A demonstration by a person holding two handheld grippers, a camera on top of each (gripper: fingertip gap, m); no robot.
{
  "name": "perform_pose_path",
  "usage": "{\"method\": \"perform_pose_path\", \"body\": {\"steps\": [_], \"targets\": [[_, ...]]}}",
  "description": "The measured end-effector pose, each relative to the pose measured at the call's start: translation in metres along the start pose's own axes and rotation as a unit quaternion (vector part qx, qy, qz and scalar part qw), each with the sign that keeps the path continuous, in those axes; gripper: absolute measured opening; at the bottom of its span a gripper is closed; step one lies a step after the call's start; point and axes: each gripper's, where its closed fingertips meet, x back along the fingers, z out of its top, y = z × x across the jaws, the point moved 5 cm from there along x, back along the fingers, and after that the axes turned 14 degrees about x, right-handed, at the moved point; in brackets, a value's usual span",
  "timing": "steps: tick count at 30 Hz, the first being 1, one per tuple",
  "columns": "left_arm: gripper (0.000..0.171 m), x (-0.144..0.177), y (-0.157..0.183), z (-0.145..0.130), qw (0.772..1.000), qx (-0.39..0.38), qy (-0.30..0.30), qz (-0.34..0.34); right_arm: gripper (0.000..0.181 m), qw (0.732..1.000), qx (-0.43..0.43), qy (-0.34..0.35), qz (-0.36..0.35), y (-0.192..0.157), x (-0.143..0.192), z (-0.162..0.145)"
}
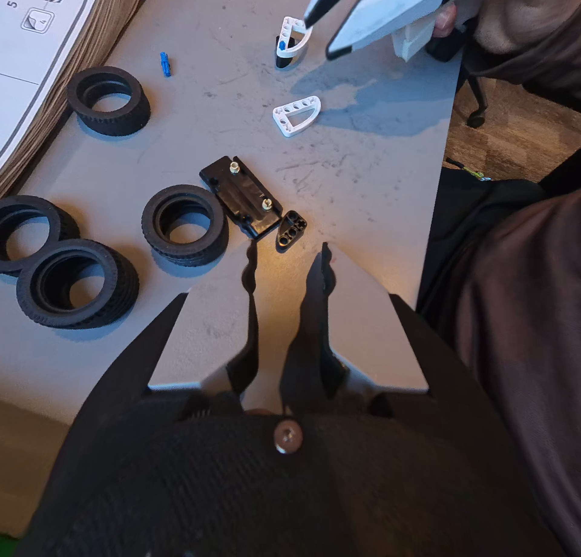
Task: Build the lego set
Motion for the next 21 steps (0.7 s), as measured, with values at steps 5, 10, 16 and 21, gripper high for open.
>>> {"method": "perform_pose_path", "body": {"steps": [5, 10, 16, 21], "targets": [[0.030, -0.001, 0.000, 0.001, 1.000, -0.004, -0.003, -0.004, 0.024, 0.998, 0.037, -0.056, 0.017, -0.007, -0.005, -0.012], [0.030, -0.001, -0.001, 0.001, 1.000, 0.002, -0.003, -0.008, 0.035, 0.996, 0.026, -0.078, 0.036, -0.007, -0.010, -0.016], [0.021, -0.002, -0.001, 0.001, 1.000, 0.003, -0.005, -0.006, 0.032, 0.992, 0.026, -0.104, 0.062, -0.013, -0.016, -0.020], [0.021, -0.002, -0.001, 0.001, 1.000, 0.003, -0.005, -0.007, 0.021, 0.990, 0.023, -0.091, 0.108, -0.022, -0.016, -0.017]]}}
